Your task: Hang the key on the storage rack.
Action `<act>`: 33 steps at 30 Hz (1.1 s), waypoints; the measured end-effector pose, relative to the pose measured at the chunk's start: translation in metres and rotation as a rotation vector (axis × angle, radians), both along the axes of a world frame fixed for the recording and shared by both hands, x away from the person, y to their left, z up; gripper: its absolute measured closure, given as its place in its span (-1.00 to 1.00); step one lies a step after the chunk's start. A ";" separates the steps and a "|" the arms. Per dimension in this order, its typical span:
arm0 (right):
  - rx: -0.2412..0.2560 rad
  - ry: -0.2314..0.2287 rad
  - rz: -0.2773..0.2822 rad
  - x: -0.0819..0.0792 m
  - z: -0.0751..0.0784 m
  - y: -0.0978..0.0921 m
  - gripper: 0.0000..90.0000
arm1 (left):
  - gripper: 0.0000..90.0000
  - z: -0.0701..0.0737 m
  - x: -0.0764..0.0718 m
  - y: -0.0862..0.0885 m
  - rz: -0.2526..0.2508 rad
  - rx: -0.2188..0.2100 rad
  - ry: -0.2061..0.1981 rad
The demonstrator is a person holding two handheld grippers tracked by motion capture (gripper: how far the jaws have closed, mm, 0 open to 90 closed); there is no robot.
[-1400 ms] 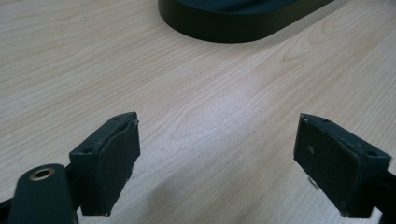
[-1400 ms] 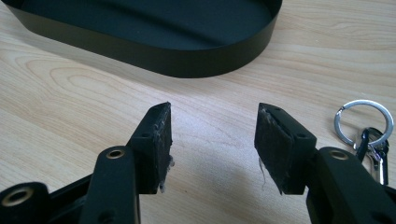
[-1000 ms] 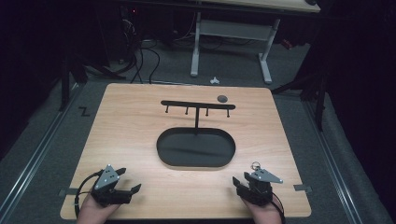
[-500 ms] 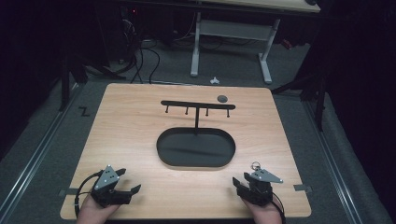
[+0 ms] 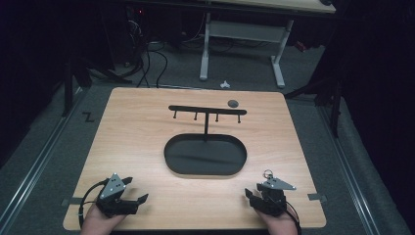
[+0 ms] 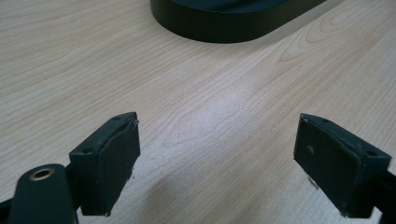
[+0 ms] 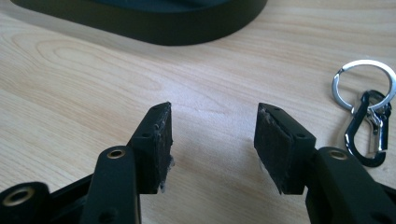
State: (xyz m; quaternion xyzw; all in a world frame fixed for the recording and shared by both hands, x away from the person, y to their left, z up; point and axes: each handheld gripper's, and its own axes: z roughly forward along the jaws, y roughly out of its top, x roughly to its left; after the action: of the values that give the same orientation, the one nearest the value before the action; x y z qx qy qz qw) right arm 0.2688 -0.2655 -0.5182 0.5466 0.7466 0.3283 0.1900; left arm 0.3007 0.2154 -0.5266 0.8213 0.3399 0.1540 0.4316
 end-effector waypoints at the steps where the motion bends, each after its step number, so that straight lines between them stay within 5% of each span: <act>1: -0.007 0.001 0.006 0.001 -0.001 0.000 0.05 | -0.67 0.000 0.000 0.000 -0.001 0.001 0.000; 10: -0.063 0.034 0.049 0.002 -0.002 0.007 0.04 | -0.67 0.000 -0.002 -0.001 -0.009 0.006 -0.001; 24: -0.165 0.104 0.023 0.015 0.014 0.013 0.08 | -0.67 0.001 -0.001 0.004 -0.007 -0.022 -0.003; 33: -0.226 0.200 0.037 0.024 0.023 0.018 -0.01 | -0.67 0.003 -0.001 0.005 -0.009 -0.029 -0.003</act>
State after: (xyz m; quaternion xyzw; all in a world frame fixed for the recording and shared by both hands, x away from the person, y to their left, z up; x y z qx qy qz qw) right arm 0.2931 -0.2473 -0.4953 0.5377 0.8040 0.1895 0.1691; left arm 0.2996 0.2209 -0.5241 0.8162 0.3377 0.1484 0.4446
